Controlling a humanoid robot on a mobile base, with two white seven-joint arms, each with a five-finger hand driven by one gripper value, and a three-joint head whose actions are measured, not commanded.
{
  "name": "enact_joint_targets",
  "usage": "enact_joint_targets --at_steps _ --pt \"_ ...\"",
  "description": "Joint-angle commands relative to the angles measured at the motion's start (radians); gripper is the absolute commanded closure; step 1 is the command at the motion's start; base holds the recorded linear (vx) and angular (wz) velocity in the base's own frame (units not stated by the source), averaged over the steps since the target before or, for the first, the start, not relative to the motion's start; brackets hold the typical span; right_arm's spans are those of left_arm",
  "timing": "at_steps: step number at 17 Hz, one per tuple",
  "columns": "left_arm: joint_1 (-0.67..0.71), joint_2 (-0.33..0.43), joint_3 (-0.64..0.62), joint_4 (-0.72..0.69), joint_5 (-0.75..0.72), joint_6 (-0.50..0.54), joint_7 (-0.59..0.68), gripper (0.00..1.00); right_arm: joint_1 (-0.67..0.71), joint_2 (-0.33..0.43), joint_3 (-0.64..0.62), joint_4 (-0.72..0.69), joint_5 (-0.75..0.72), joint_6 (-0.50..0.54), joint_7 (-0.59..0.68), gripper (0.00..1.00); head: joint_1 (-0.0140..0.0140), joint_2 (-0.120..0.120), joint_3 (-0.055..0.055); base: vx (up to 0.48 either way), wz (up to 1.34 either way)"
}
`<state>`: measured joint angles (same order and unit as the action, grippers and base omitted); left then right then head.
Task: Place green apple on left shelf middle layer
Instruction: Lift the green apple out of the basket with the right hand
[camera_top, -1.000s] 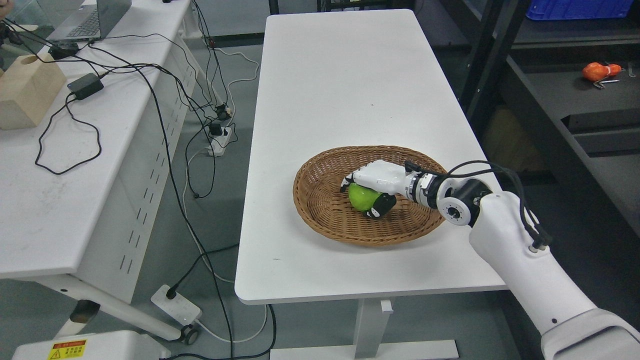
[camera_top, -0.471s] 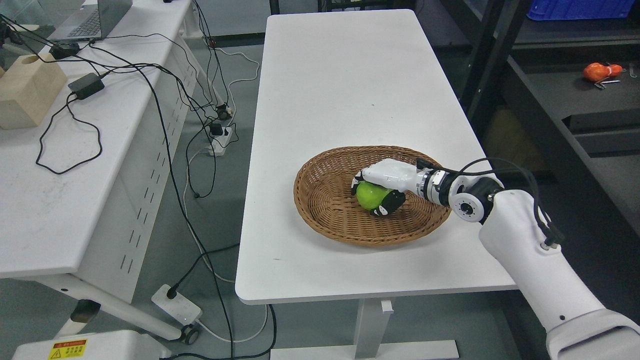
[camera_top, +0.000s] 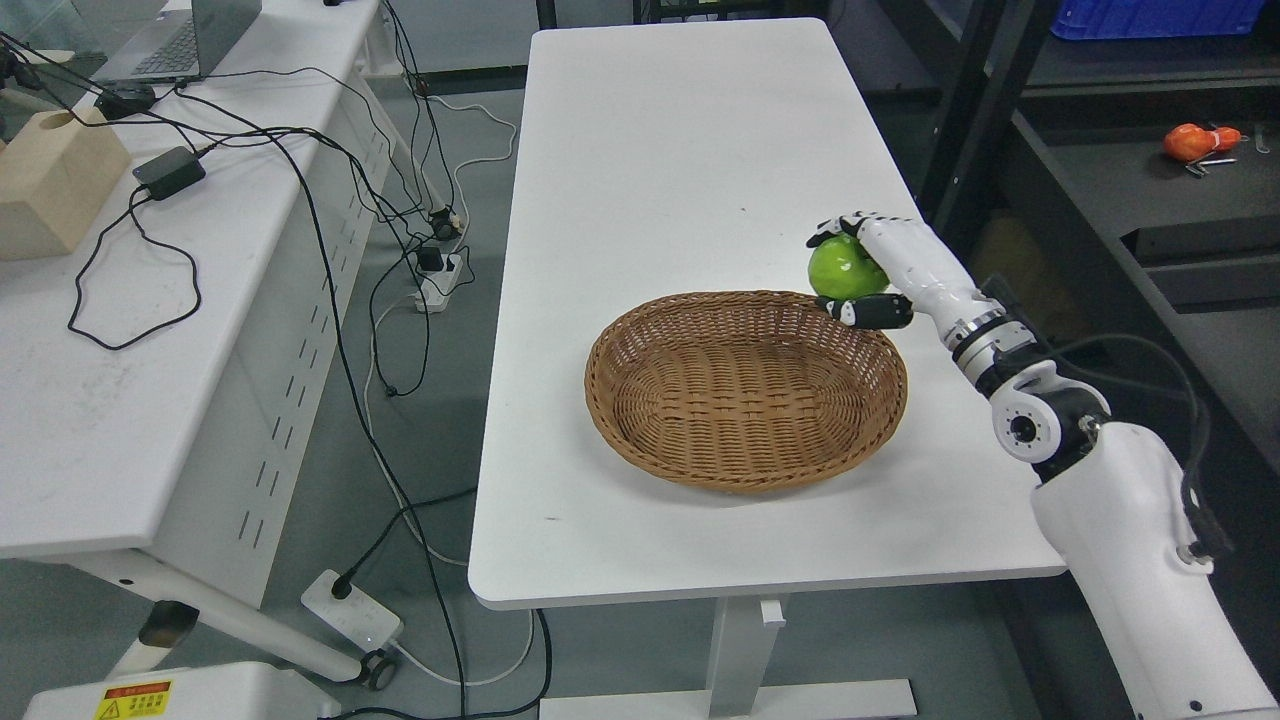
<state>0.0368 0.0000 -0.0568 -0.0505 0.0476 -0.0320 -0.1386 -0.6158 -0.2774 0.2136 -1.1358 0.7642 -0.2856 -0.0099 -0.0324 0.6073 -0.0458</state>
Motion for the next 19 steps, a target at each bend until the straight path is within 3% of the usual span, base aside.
enact_joint_targets --at_steps 1,7,19 --pt "0.0 0.018 0.0 0.0 0.0 0.007 0.0 0.0 0.223 0.048 -0.385 -0.367 -0.016 0.11 -0.128 1.0 0.0 0.0 0.0 0.0 0.0" --pt "0.0 0.018 0.0 0.0 0.0 0.006 0.0 0.0 0.379 0.26 -0.468 -0.575 -0.022 0.109 -0.214 1.0 0.0 0.0 0.0 0.0 0.0" --pt "0.0 0.018 0.0 0.0 0.0 0.007 -0.001 0.0 0.393 0.26 -0.459 -0.575 -0.023 0.106 -0.216 1.0 0.0 0.0 0.0 0.0 0.0"
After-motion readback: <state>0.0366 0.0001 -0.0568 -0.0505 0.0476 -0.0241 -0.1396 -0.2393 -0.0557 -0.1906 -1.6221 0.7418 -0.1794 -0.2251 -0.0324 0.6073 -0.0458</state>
